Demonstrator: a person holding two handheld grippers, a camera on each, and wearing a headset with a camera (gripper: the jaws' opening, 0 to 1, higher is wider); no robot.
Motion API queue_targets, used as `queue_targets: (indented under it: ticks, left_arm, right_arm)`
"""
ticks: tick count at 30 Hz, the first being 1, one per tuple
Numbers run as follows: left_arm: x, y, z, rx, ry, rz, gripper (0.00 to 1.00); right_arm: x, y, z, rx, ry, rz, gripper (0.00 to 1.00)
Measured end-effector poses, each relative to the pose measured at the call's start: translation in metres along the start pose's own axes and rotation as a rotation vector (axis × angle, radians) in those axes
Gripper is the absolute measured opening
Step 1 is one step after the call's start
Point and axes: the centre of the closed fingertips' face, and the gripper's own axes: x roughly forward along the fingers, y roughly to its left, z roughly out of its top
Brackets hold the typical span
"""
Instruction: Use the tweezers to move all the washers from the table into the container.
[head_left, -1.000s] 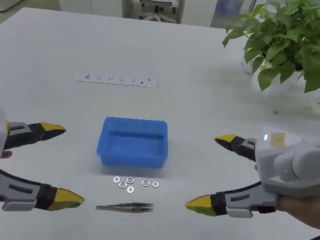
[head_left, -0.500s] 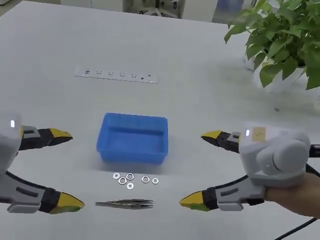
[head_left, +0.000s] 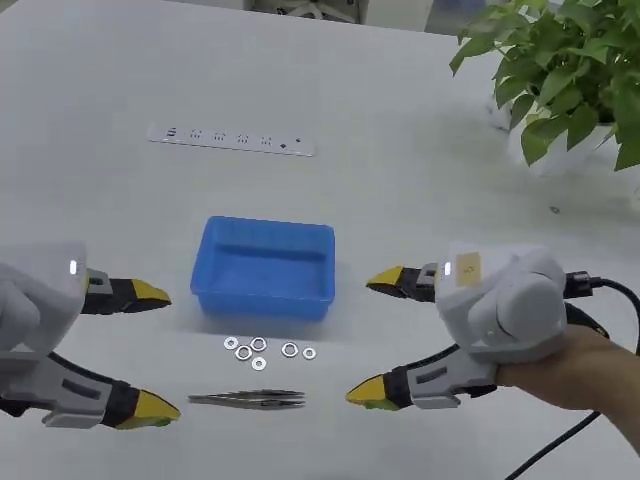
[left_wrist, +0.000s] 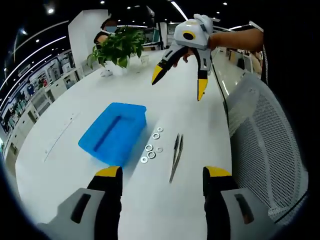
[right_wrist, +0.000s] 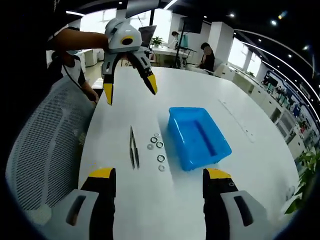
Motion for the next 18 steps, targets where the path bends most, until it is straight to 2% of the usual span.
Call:
queue_targets:
  ticks: [9,18]
  left_arm:
    - [0.014,-0.006,-0.008,0.009,0.032,-0.039,0.60]
    - [0.026,-0.009,-0.018,0.026,0.082,-0.060,0.52]
  right_arm:
    - [0.017,0.010,-0.003,-0.041,0.017,0.056,0.61]
    - [0.033,0.019,-0.006,-0.092,0.035,0.107,0.50]
